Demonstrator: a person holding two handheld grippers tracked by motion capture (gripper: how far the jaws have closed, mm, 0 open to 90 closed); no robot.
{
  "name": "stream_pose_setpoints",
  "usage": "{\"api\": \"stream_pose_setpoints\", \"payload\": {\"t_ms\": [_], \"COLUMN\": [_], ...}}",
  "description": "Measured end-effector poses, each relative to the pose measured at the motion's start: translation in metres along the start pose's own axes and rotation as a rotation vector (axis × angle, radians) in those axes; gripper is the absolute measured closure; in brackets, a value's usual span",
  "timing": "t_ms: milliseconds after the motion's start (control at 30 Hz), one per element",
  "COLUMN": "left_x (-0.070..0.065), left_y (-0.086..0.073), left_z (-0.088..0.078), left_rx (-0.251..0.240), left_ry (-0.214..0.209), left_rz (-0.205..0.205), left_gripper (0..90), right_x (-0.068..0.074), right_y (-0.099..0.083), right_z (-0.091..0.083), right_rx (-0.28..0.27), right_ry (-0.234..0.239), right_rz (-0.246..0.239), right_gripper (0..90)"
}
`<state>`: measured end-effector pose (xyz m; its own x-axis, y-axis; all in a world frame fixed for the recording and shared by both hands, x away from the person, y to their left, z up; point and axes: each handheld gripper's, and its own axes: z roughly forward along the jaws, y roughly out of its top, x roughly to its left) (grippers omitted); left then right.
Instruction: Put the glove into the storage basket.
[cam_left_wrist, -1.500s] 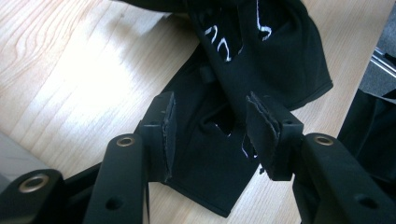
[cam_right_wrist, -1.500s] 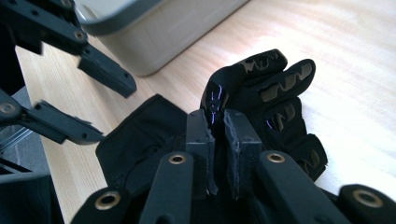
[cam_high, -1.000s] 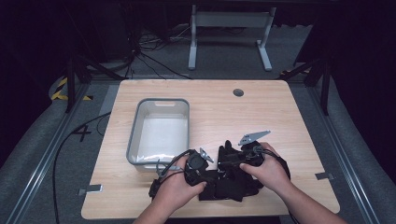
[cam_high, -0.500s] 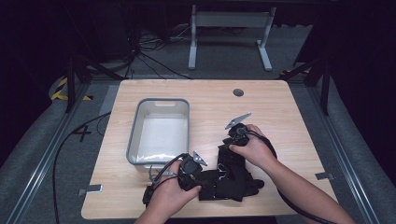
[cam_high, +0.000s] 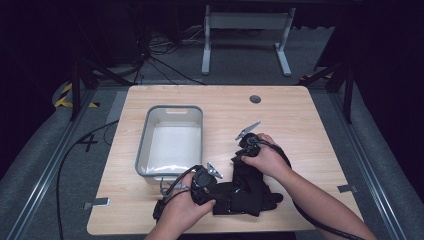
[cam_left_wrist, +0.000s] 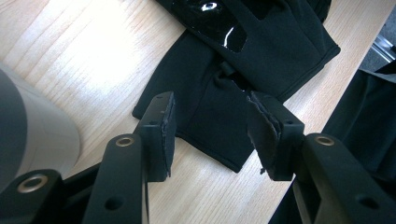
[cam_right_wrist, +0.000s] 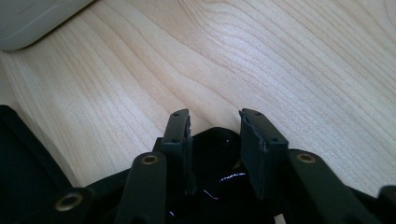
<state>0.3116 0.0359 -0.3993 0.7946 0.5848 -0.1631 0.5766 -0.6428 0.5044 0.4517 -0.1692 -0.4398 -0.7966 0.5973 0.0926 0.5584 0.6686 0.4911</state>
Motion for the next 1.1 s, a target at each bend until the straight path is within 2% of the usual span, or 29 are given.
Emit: {"api": "stream_pose_setpoints", "payload": {"t_ms": [133, 233, 533, 733, 1033, 1100], "left_x": [0.0, -0.002, -0.021, -0.028, -0.028, -0.029], "left_y": [0.001, 0.002, 0.009, 0.01, 0.01, 0.01], "left_z": [0.001, 0.004, 0.02, 0.035, 0.047, 0.051], "left_rx": [0.0, -0.001, 0.013, 0.065, 0.098, 0.123], "left_ry": [-0.004, -0.017, -0.087, -0.112, -0.098, -0.092], "left_rz": [0.004, 0.008, 0.052, 0.065, 0.056, 0.056], "left_gripper": [53.0, 53.1, 54.3, 54.3, 54.1, 54.0], "right_x": [0.0, 0.001, 0.002, 0.001, 0.001, 0.001], "right_y": [0.0, -0.001, -0.003, -0.004, -0.004, -0.004], "right_z": [-0.001, -0.001, -0.001, -0.001, -0.001, -0.001], "right_rx": [0.007, -0.002, -0.016, -0.021, -0.023, -0.023], "right_ry": [0.02, 0.014, 0.013, 0.015, 0.015, 0.018], "right_rz": [0.011, 0.002, 0.003, 0.005, -0.004, -0.001], "right_gripper": [75.9, 78.9, 79.5, 79.4, 79.3, 79.3]}}
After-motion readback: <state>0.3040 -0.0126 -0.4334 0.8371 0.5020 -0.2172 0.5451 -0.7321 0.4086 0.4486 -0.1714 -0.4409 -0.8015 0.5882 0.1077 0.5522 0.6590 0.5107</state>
